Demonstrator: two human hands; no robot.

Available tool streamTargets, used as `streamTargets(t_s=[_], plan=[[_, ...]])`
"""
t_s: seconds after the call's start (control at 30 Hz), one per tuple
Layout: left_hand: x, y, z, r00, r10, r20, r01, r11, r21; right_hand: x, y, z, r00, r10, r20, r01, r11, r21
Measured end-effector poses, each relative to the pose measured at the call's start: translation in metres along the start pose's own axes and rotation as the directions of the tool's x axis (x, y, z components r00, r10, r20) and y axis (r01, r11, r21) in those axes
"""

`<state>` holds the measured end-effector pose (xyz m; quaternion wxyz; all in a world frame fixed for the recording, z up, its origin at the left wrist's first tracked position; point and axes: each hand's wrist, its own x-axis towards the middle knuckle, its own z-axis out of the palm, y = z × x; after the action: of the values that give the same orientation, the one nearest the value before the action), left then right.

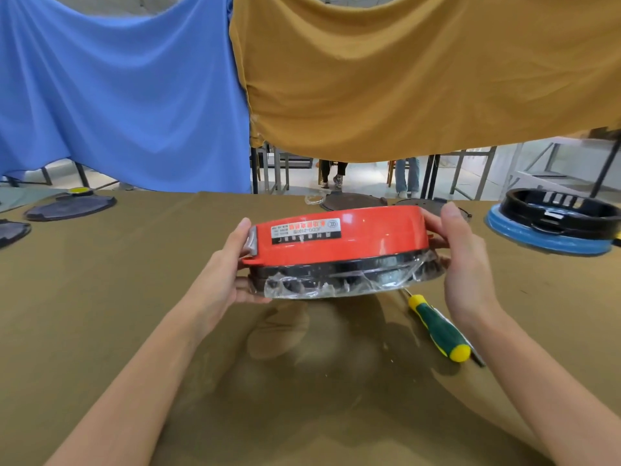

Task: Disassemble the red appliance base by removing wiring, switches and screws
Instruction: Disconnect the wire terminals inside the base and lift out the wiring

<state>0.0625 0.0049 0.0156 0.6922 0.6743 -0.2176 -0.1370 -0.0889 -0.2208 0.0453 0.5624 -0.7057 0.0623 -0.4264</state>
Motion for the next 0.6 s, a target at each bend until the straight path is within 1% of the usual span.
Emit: streamTargets(t_s=[0.1, 0.23, 0.33, 0.47, 0.53, 0.6], plan=[[0.003, -0.001, 0.0, 0.999, -0.034, -0.022, 0.033, 0.998, -0.061, 0.0, 0.003, 0.001, 1.0, -0.012, -0.004, 0.012, 1.0, 0.02], [0.005, -0.001, 0.0, 0.999, 0.003, -0.053, -0.011, 0.989, -0.149, -0.003, 0.011, 0.003, 0.998, -0.027, -0.052, 0.028, 0.999, 0.028], [0.006, -0.001, -0.001, 0.997, 0.014, -0.077, -0.026, 0.988, -0.154, -0.007, 0.019, 0.006, 0.995, -0.011, -0.098, 0.008, 1.0, -0.028], [0.004, -0.002, -0.002, 0.999, -0.011, -0.046, 0.001, 0.978, -0.208, -0.012, 0.023, 0.009, 0.986, 0.005, -0.167, -0.028, 0.99, -0.135], [0.003, -0.002, -0.003, 0.999, -0.034, -0.011, 0.031, 0.976, -0.214, -0.014, 0.024, 0.008, 0.984, 0.043, -0.171, -0.076, 0.978, -0.194], [0.003, -0.003, -0.006, 0.998, -0.057, 0.009, 0.058, 0.983, -0.176, -0.016, 0.028, 0.007, 0.983, 0.12, -0.138, -0.151, 0.959, -0.242]])
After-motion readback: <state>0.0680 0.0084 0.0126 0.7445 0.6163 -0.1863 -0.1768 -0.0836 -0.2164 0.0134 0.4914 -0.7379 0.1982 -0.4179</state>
